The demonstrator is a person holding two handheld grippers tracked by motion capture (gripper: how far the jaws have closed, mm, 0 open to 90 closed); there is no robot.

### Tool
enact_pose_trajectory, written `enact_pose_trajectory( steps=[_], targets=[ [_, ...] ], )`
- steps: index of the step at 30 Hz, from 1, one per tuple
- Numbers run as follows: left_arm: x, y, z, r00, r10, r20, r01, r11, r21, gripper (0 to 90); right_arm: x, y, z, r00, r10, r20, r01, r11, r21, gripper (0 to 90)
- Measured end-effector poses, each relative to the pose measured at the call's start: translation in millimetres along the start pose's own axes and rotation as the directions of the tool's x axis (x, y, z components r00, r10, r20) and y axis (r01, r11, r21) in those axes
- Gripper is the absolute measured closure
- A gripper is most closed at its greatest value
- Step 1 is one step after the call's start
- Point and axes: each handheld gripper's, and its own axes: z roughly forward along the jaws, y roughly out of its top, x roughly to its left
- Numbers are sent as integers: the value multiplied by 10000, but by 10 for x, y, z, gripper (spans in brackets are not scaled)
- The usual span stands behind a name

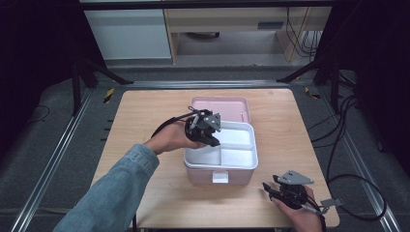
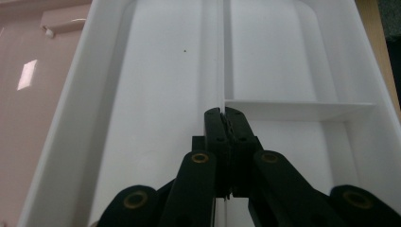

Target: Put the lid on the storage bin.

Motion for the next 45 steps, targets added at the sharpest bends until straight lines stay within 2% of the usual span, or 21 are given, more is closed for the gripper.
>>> enact_pose_trajectory(
  steps=[6, 9, 12, 14, 18, 20, 22, 24, 26, 28, 30, 32, 35, 36, 37, 38, 39, 40, 41, 42, 45],
  targets=[
    [7, -23, 113, 10000, 71, -9, -71, 9994, 342, 889, -44, 75, -44, 9995, 287, 103, -285, 9994, -173, 440],
    [8, -46, 126, 9999, -135, -55, 136, 9997, 199, 877, -72, 149, -91, 9989, 371, 273, -365, 9991, -231, 418],
    [5, -62, 91, 9991, -353, -247, 353, 9994, 9, 811, -125, 258, -116, 9977, 561, 374, -552, 9982, -233, 411],
    [7, -80, 53, 9969, -606, -495, 594, 9979, -248, 718, -157, 350, -133, 9970, 608, 471, -597, 9979, -245, 421],
    [6, -121, -48, 9885, -1128, -1011, 1070, 9924, -610, 558, -236, 570, -169, 9970, 561, 525, -549, 9982, -241, 456],
    [2, -137, -89, 9851, -1279, -1154, 1189, 9895, -816, 529, -293, 724, -185, 9974, 496, 518, -482, 9985, -275, 478],
    [-6, -152, -124, 9780, -1547, -1401, 1413, 9848, -1010, 467, -340, 848, -185, 9978, 451, 480, -438, 9986, -287, 504],
    [-19, -169, -161, 9727, -1592, -1689, 1422, 9839, -1084, 445, -391, 994, -175, 9982, 430, 419, -418, 9987, -296, 530],
    [-16, -187, -198, 9622, -1833, -2016, 1620, 9797, -1177, 389, -431, 1140, -154, 9989, 336, 340, -327, 9991, -264, 553],
    [10, -210, -237, 9476, -2189, -2326, 1927, 9726, -1301, 335, -466, 1304, -122, 9993, 195, 308, -188, 9996, -222, 576],
    [51, -241, -279, 9293, -2597, -2626, 2268, 9624, -1494, 295, -494, 1448, -90, 9995, 109, 299, -102, 9997, -241, 601],
    [88, -269, -320, 9118, -2984, -2821, 2571, 9505, -1744, 249, -519, 1587, -56, 9996, 63, 263, -57, 9997, -257, 621],
    [173, -331, -374, 8758, -3683, -3120, 3144, 9257, -2104, 198, -566, 1764, 17, 9996, -24, 268, 31, 9997, -260, 644],
    [194, -344, -382, 8699, -3786, -3161, 3225, 9216, -2162, 188, -587, 1839, 56, 9996, -13, 265, 19, 9998, -219, 649],
    [231, -364, -389, 8607, -3970, -3186, 3370, 9135, -2280, 181, -597, 1882, 82, 9997, 4, 248, 0, 9998, -198, 654],
    [253, -376, -394, 8560, -4059, -3202, 3441, 9095, -2331, 167, -614, 1954, 127, 9997, 31, 227, -28, 9999, -168, 661],
    [289, -392, -399, 8449, -4226, -3279, 3568, 9020, -2431, 162, -627, 1996, 155, 9997, 32, 222, -28, 9999, -169, 666],
    [310, -401, -399, 8385, -4331, -3305, 3651, 8970, -2491, 158, -652, 2063, 203, 9997, 78, 235, -74, 9998, -176, 672],
    [349, -419, -397, 8292, -4499, -3317, 3781, 8885, -2600, 153, -666, 2101, 233, 9997, 124, 228, -120, 9998, -177, 675],
    [374, -432, -395, 8236, -4585, -3338, 3849, 8842, -2647, 147, -685, 2162, 286, 9996, 163, 226, -160, 9997, -162, 677],
    [469, -480, -364, 7950, -4856, -3635, 4092, 8718, -2694, 142, -717, 2296, 421, 9997, 166, 189, -163, 9998, -144, 673]
  ],
)
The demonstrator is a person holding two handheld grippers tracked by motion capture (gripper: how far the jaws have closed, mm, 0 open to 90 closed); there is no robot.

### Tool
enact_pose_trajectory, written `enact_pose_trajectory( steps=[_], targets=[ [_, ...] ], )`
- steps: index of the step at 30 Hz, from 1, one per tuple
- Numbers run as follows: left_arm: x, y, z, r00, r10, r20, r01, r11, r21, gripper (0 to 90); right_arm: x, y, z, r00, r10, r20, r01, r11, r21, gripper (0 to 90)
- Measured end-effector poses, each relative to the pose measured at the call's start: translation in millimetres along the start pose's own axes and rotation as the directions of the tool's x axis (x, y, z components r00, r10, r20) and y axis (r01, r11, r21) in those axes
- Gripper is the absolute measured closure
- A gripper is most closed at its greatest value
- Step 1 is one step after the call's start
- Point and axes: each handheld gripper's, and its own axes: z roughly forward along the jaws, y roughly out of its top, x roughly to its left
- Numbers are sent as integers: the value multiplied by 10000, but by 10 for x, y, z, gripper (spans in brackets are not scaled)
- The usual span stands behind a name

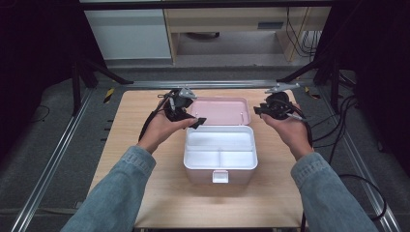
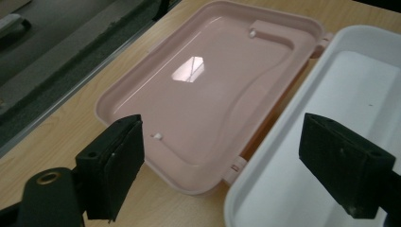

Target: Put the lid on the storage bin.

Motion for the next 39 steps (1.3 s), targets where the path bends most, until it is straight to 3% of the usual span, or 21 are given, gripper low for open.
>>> enact_pose_trajectory(
  steps=[7, 9, 13, 16, 22, 26, 28, 33, 39],
  targets=[
    [222, -28, 138, 9939, -866, -684, 860, 9962, -115, 151, -76, 219, 301, 10000, -23, 75, 23, 10000, -57, 674],
    [293, -30, 188, 9888, -1219, -864, 1212, 9925, -133, 165, -119, 269, 393, 9998, 120, 145, -119, 9999, -93, 676],
    [455, -56, 281, 9733, -1607, -1640, 1627, 9867, -13, 213, -159, 304, 557, 9989, 450, 139, -449, 9989, -129, 678],
    [559, -100, 348, 9594, -2092, -1891, 2093, 9776, -198, 259, -165, 284, 684, 9983, 554, 204, -554, 9985, 24, 677],
    [684, -178, 498, 9440, -2558, -2083, 2580, 9660, -171, 320, -183, 270, 871, 9956, 875, 329, -878, 9961, 96, 642],
    [686, -182, 555, 9448, -2549, -2057, 2569, 9663, -175, 345, -218, 250, 932, 9927, 1136, 397, -1144, 9933, 169, 616],
    [685, -175, 565, 9417, -2603, -2132, 2604, 9651, -278, 371, -228, 241, 945, 9921, 1179, 422, -1190, 9926, 239, 616],
    [668, -149, 616, 9453, -2528, -2060, 2527, 9672, -275, 441, -230, 226, 1001, 9907, 1290, 426, -1306, 9908, 366, 631],
    [660, -142, 712, 9395, -2675, -2139, 2680, 9630, -272, 465, -221, 193, 1128, 9871, 1432, 717, -1486, 9859, 765, 620]
  ],
)
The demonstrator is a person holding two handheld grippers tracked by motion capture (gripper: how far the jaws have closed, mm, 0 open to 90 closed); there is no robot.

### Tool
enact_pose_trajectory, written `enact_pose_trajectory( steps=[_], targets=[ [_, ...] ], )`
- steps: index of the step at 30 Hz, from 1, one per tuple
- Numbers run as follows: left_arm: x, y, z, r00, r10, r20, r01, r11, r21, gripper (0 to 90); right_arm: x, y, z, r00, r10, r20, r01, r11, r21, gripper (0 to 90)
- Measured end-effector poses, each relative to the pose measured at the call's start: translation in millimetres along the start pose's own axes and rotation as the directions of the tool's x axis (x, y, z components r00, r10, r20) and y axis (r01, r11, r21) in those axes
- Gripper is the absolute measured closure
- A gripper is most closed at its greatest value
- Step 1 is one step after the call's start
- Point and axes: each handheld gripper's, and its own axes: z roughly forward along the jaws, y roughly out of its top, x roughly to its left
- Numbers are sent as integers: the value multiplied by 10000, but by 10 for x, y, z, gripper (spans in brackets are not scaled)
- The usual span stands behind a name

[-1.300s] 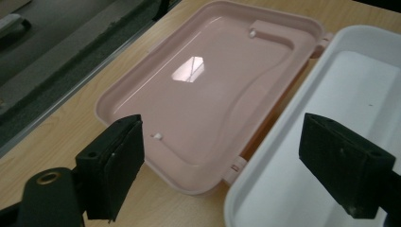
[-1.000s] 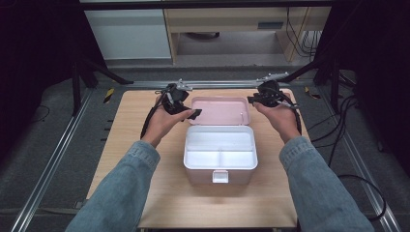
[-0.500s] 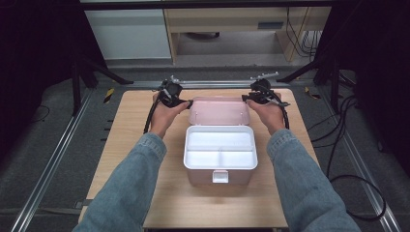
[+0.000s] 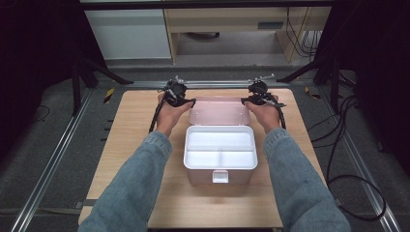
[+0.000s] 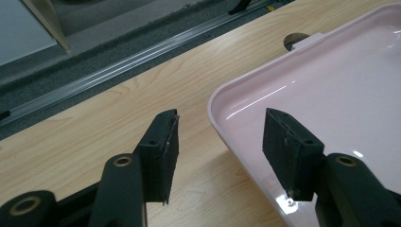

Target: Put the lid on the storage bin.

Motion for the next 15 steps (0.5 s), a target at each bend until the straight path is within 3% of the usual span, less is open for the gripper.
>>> enact_pose_trajectory(
  steps=[3, 9, 12, 15],
  targets=[
    [-5, -7, 30, 10000, -49, 39, 49, 10000, 56, 467, 14, -17, 49, 9999, 82, 104, -86, 9995, 301, 623],
    [-29, 3, 13, 10000, -62, 14, 62, 10000, 1, 466, 45, -47, 75, 9994, 62, 342, -80, 9987, 510, 730],
    [-37, 8, 7, 10000, -35, 15, 35, 10000, 0, 466, 41, -97, 95, 9990, 109, 434, -137, 9978, 643, 703],
    [-35, 5, 13, 9998, -147, -165, 148, 9999, 18, 472, 54, -127, 113, 9993, 126, 346, -149, 9977, 662, 732]
  ],
)
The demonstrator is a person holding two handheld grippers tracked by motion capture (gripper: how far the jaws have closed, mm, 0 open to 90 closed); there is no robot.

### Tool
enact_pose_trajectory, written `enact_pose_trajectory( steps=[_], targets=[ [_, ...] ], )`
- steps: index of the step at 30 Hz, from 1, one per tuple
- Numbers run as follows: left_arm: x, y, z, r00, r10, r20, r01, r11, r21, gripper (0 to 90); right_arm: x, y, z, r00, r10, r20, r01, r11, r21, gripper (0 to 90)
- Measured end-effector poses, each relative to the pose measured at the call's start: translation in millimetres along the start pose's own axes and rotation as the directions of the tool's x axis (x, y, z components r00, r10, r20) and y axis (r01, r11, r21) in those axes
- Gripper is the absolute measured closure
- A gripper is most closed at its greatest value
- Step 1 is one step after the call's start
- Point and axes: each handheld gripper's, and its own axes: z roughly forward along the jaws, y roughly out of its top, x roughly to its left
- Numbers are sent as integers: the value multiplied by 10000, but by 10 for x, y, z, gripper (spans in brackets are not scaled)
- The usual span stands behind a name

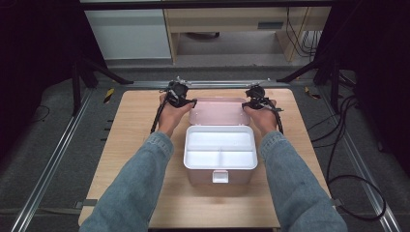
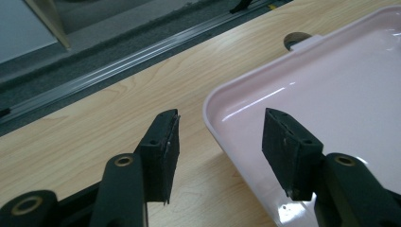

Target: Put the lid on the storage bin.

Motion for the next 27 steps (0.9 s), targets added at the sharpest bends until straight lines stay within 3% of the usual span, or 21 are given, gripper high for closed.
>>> enact_pose_trajectory(
  steps=[5, 12, 27],
  targets=[
    [1, -20, 26, 9999, -131, -29, 132, 9999, 103, 474, 14, 15, -30, 9998, 205, 51, -204, 9996, -183, 760],
    [1, -49, 8, 9995, -317, -94, 318, 9995, 83, 479, 63, 58, -132, 9990, 117, 420, -80, 9963, -857, 791],
    [-41, 70, -175, 9986, -522, -1, 522, 9980, -348, 562, 123, 146, -457, 9978, 137, 652, 6, 9769, -2137, 823]
  ],
)
